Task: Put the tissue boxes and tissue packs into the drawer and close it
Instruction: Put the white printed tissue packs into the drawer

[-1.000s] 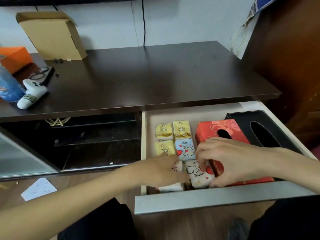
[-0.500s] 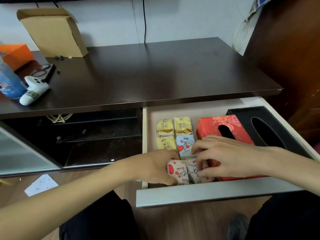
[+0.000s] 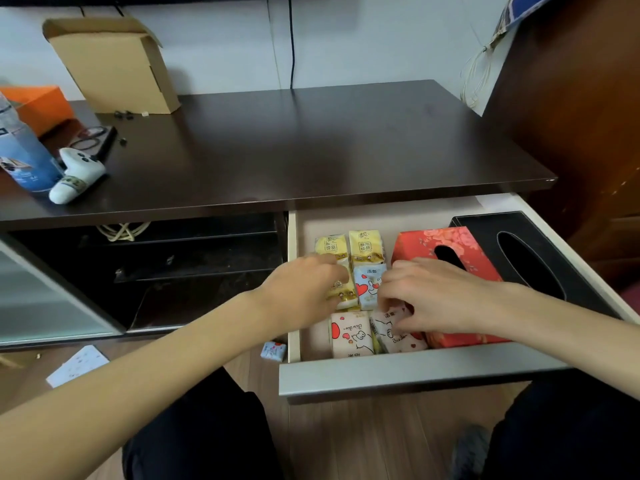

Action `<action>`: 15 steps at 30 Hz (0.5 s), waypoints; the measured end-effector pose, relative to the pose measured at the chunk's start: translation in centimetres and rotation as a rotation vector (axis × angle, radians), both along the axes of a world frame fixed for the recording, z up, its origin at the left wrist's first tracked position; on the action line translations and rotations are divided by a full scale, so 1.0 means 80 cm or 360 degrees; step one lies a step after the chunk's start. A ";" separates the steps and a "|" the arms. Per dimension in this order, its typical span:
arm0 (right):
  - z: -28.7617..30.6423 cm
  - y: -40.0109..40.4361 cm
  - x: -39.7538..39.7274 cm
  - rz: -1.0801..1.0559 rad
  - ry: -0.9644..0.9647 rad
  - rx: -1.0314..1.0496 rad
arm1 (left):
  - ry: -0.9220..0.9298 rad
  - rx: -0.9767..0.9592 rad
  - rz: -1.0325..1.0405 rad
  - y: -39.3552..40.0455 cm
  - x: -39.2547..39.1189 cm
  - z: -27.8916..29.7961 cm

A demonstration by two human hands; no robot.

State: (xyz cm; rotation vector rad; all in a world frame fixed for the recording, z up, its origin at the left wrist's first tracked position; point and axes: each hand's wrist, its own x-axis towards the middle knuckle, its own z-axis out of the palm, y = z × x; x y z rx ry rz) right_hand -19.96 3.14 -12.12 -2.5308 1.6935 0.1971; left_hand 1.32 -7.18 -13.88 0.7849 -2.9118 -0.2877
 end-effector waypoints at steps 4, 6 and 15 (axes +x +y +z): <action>-0.008 -0.006 0.008 -0.0042 0.0029 -0.0037 | -0.0118 -0.0050 -0.0042 -0.014 -0.005 -0.015; -0.011 -0.008 0.011 -0.0090 0.0027 -0.0073 | -0.0090 -0.0013 -0.0060 -0.017 -0.006 -0.023; -0.014 -0.010 0.021 -0.0237 -0.0025 -0.0098 | 0.0081 0.0157 -0.0092 -0.020 -0.001 -0.035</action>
